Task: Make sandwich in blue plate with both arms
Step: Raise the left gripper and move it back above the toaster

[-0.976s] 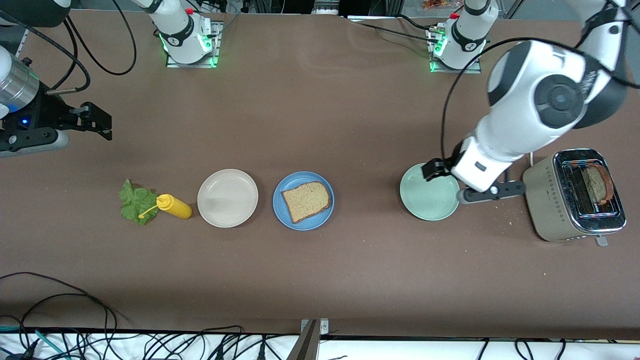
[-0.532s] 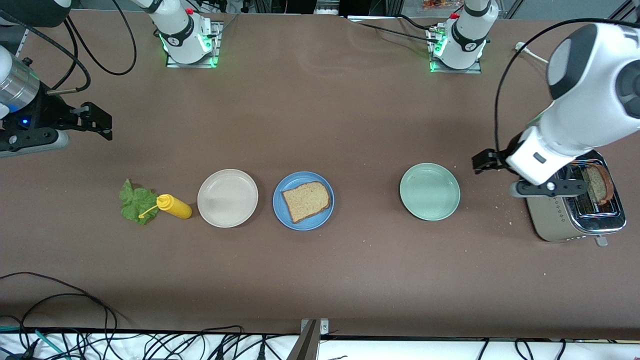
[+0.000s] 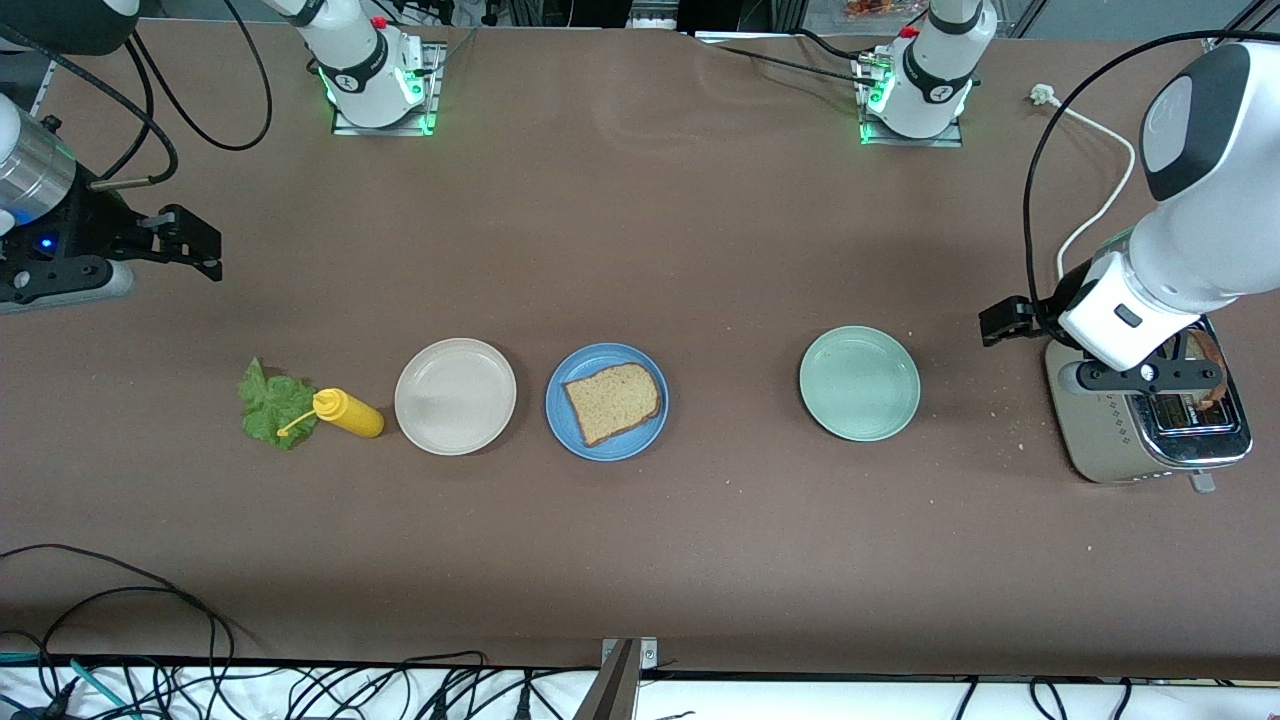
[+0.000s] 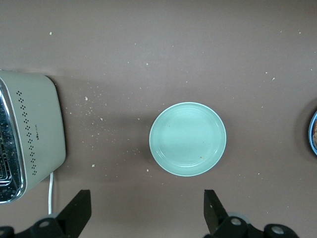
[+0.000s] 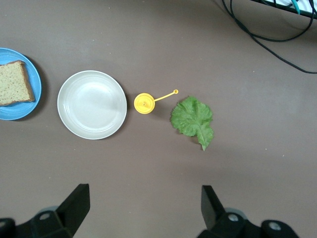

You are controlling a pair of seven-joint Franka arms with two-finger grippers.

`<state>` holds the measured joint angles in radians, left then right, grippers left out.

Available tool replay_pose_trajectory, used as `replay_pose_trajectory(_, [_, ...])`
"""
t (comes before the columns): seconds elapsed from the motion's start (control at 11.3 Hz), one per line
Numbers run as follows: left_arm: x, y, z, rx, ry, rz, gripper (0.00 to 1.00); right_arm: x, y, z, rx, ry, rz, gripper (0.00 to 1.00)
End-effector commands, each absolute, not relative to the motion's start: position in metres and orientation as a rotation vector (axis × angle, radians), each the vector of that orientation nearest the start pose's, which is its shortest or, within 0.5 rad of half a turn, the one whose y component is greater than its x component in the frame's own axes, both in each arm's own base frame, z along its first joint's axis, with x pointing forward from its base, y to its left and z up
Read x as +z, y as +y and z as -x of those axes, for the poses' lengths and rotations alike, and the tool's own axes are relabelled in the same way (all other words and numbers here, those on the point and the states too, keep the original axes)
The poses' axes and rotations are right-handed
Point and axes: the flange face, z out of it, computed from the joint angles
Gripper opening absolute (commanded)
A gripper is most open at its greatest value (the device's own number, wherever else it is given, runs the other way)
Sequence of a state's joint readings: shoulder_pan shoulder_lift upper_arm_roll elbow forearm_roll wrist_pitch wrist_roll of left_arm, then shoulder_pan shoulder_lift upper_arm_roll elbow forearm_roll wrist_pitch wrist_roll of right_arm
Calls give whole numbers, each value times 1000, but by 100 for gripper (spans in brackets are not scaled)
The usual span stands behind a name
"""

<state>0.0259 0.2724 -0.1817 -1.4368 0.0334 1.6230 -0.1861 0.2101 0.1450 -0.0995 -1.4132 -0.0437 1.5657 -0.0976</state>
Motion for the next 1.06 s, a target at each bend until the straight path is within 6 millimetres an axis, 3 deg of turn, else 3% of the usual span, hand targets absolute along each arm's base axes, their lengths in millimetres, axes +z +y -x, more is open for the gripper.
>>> replay_pose_trajectory(0.0, [537, -60, -625, 133, -56, 3118, 100, 621, 67, -595, -27, -317, 3190, 100])
replay_pose_trajectory(0.62, [544, -41, -621, 149, 48, 3129, 100, 619, 60, -595, -15, -295, 3193, 100])
replay_pose_trajectory(0.98, [543, -31, -619, 173, 91, 3129, 100, 589, 70, -603, 80, -312, 3195, 100])
